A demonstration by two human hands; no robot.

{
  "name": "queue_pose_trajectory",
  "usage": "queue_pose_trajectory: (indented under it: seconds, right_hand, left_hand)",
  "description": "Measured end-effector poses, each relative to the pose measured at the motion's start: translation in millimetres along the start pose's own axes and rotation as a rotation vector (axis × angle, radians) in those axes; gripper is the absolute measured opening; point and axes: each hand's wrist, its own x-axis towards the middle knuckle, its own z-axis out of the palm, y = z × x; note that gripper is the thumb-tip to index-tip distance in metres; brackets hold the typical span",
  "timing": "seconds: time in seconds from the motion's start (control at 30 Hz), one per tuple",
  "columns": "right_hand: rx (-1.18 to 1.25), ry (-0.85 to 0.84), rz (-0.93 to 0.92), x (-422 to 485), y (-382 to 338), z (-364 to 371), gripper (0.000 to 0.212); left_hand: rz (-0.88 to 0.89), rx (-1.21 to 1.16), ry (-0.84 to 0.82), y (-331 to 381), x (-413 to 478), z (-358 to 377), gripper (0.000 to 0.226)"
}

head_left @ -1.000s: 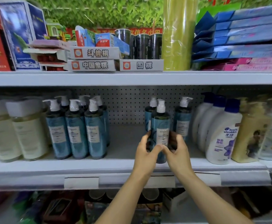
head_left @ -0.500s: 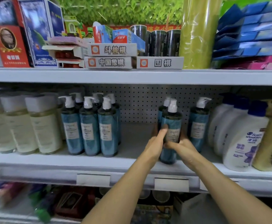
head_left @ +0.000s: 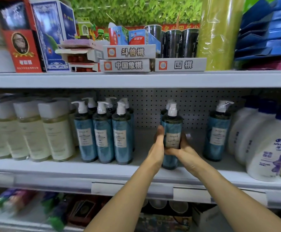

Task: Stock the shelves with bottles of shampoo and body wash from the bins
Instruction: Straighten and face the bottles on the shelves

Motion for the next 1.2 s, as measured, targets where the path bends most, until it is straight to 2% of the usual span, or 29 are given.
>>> queue_pose_trajectory:
  seconds: [0.1, 0.17, 0.27, 0.3, 0.4, 0.5, 0.57, 0.6, 0.67, 0.73, 0.77, 0.83, 1.07, 1.13, 1.2]
  right_hand:
    - [0.023, -0.020, -0.014, 3.1, -1.5, 15.0, 0.082]
    - [0.017, -0.046, -0.020, 4.3, -2.4, 24.2, 0.082]
    - [-0.013, -0.082, -0.025, 6.0, -5.8, 37.4, 0.087]
    - [-0.021, -0.084, -0.023, 7.3, -7.0, 41.8, 0.089]
    - [-0.023, -0.075, -0.005, 7.4, -10.5, 53.3, 0.091]
    - [0.035, -0.047, 0.041, 5.9, -15.0, 66.2, 0.100]
    - [0.102, 0.014, 0.098, 10.7, -14.4, 72.7, 0.112]
    - [0.169, 0.060, 0.138, 15.5, -12.6, 74.9, 0.118]
    - [0.292, 0.144, 0.203, 25.1, -9.0, 79.2, 0.124]
    - [0.305, 0.212, 0.245, 23.0, -17.8, 86.2, 0.116]
    - [0.303, 0.238, 0.251, 21.3, -22.5, 90.2, 0.109]
    - [0.296, 0.264, 0.263, 19.3, -26.7, 97.3, 0.101]
    - [0.269, 0.263, 0.193, 24.4, -17.4, 111.9, 0.135]
    - [0.260, 0.266, 0.209, 20.9, -24.6, 116.0, 0.123]
    - [0.258, 0.262, 0.219, 19.6, -29.7, 118.5, 0.096]
  left_hand:
    - [-0.004, -0.022, 0.011, 0.5, -6.2, -12.9, 0.075]
    - [0.115, 0.032, 0.066, -1.0, -17.8, -19.6, 0.075]
    - [0.466, 0.218, 0.308, -10.2, -32.4, -31.2, 0.059]
    - [0.561, 0.281, 0.398, -12.4, -35.1, -37.8, 0.060]
    - [0.762, 0.456, 0.649, -9.8, -36.5, -63.3, 0.063]
    - [0.875, 0.488, 0.824, -2.0, -34.7, -98.4, 0.069]
    - [0.851, 0.423, 0.907, 1.4, -33.4, -124.9, 0.076]
    - [0.781, 0.370, 0.916, 3.7, -34.2, -136.7, 0.081]
    - [0.517, 0.279, 0.854, 5.0, -33.6, -160.2, 0.096]
    - [0.293, 0.219, 0.753, 0.3, -27.1, -185.9, 0.115]
    - [0.250, 0.191, 0.711, -2.9, -22.8, -198.4, 0.127]
    - [0.203, 0.178, 0.651, -9.8, -13.5, -216.9, 0.141]
    - [0.144, 0.217, 0.616, -30.2, 7.0, -235.9, 0.134]
    - [0.155, 0.212, 0.606, -31.3, 8.8, -236.6, 0.130]
    - [0.180, 0.202, 0.595, -32.7, 9.8, -237.2, 0.128]
